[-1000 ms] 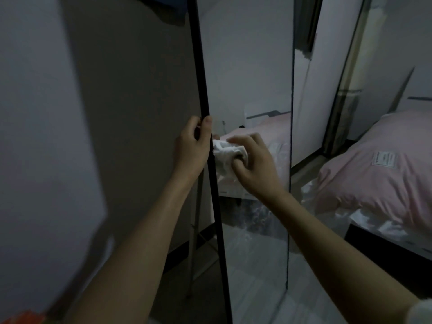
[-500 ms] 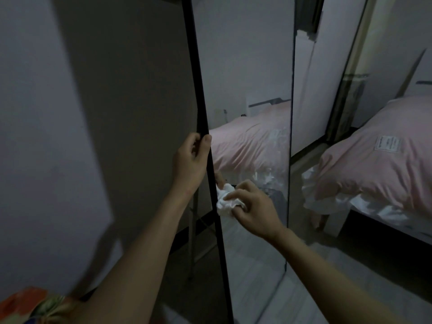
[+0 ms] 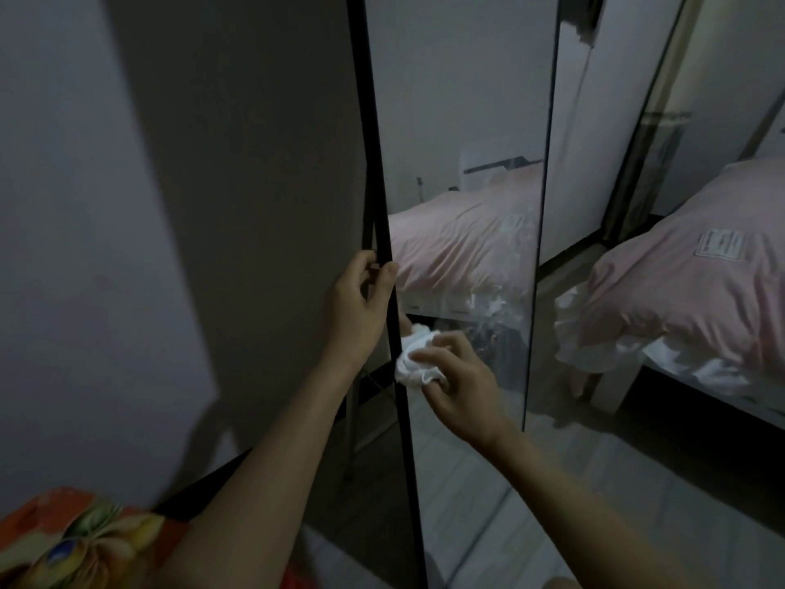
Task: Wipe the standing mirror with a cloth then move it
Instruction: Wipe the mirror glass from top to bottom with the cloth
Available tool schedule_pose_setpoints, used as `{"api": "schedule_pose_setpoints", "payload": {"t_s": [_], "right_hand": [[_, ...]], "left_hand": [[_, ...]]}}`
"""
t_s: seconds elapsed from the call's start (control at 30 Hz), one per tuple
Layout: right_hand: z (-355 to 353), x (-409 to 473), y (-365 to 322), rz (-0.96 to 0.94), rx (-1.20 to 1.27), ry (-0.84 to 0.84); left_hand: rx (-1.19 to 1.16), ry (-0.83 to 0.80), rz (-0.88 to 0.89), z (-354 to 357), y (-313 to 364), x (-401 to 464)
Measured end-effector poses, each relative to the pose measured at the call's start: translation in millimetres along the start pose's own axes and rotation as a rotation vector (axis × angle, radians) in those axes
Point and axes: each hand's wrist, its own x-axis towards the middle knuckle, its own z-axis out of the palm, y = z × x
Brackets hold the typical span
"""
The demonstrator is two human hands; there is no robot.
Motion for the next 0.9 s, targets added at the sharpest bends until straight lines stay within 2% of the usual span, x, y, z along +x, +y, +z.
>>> {"api": "schedule_pose_setpoints", "payload": {"t_s": [0.1,0.27,0.33,0.47,0.63,0.7,0.77,0.9], "right_hand": [[-0.9,-16.3,5.4,0.059,-0.058,-0.107],[-12.9,-2.2,-1.9,0.08,-0.021,0.116],[-10.8,2.9,-6.5,0.056,0.007,0.132],[13.2,-26.1,2.2,0.066,0.057,0.014],[29.9,-79.6,28.7,0.219,-0.028,-0.255],[24.5,-80.8,31.1,0.286,-0.073,-0.292],[14.1,-68.7,26.2,0.301,-0.03,-0.167],[-8.7,-17.7,12.6,0.189,0.071,0.172]], "left_hand": [[0.015,-0.003,-0.007,0.3,-2.5,-6.9],[0.002,0.001,-0.023,1.6,-2.5,-13.1],[-0.011,-0.012,-0.041,3.6,-2.6,-19.5],[-0.05,-0.035,-0.077,9.1,-8.5,-33.0],[-0.035,-0.011,-0.085,10.7,-19.1,-36.6],[-0.028,-0.002,-0.079,11.3,-19.9,-38.2],[-0.014,0.011,-0.07,13.2,-20.4,-39.3],[-0.011,0.037,-0.061,16.6,-17.9,-39.5]]}}
